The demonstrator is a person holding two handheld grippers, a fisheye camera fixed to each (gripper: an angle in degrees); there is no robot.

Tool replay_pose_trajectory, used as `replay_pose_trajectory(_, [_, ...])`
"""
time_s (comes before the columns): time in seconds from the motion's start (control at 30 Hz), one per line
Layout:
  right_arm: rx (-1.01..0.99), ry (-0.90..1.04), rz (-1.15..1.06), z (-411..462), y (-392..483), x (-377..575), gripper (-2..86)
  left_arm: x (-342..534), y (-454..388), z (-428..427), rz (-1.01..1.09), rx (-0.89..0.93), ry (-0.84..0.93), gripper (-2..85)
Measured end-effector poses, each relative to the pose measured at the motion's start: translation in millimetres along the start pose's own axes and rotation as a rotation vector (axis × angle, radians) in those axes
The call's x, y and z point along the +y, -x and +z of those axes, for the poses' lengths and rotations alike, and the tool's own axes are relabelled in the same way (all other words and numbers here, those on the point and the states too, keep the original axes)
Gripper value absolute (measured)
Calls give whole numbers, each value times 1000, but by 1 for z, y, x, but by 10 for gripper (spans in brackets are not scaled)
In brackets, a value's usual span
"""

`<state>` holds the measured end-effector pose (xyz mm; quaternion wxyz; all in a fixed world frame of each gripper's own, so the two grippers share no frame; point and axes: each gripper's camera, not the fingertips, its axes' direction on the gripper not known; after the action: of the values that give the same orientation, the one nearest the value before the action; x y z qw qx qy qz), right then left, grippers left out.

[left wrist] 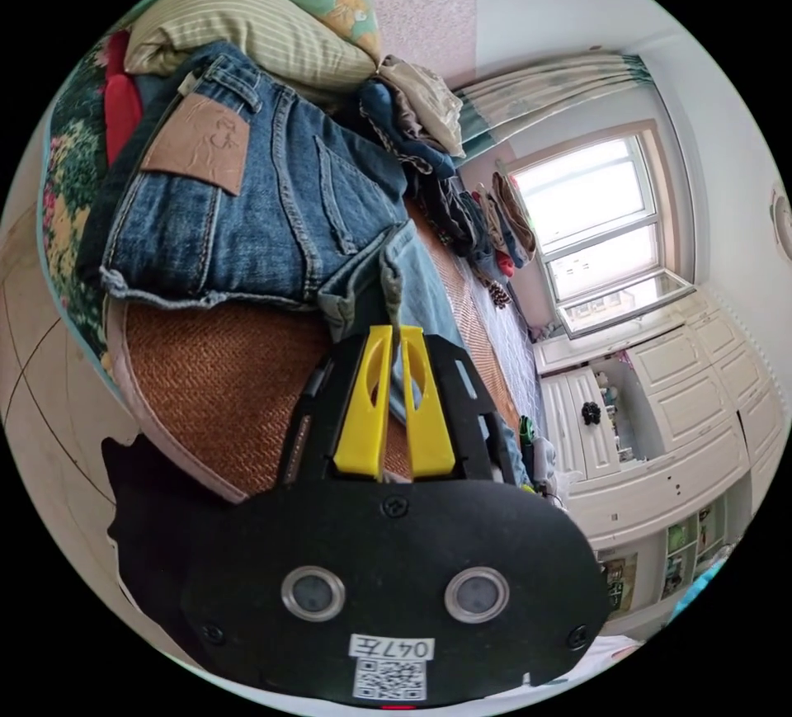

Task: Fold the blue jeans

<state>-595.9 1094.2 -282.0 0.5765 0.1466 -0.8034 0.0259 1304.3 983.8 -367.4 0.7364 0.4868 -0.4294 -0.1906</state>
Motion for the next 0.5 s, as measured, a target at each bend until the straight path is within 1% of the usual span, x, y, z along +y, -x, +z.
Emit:
replay_pose_trajectory(0.03, [64,-21,-15,-21,10,0,7,0,-5,-2,17,9,1,-7])
replay_pose_trajectory(0.1, [357,-111,20,-108,34,20,15,1,-13,-6,51,29,-6,-8])
replay_pose_trajectory(0.13, [429,-128,48,-128,35,29,16,1,-19,-9,69,54,-16,-9])
replay_pose_trajectory(0.2, [685,-122,144,-191,28,67,20,3,-26,-12,91,105,-36,-9])
replay_pose_trajectory(0.23, [731,-103,168,-202,24,76,22,4,-31,-14,101,132,-48,-9])
replay_pose_trajectory(0.27, [773,-54,206,-217,14,91,25,4,-33,-15,106,144,-54,-9])
replay_pose_trajectory(0.4, [752,58,259,-226,-8,129,37,11,-52,-19,133,202,-97,-10])
replay_pose_trajectory(0.47, [714,48,306,-225,-24,140,50,14,-61,-20,144,223,-111,-10])
replay_pose_trajectory(0.5, [668,4,340,-228,-35,147,60,16,-67,-21,148,234,-116,-10])
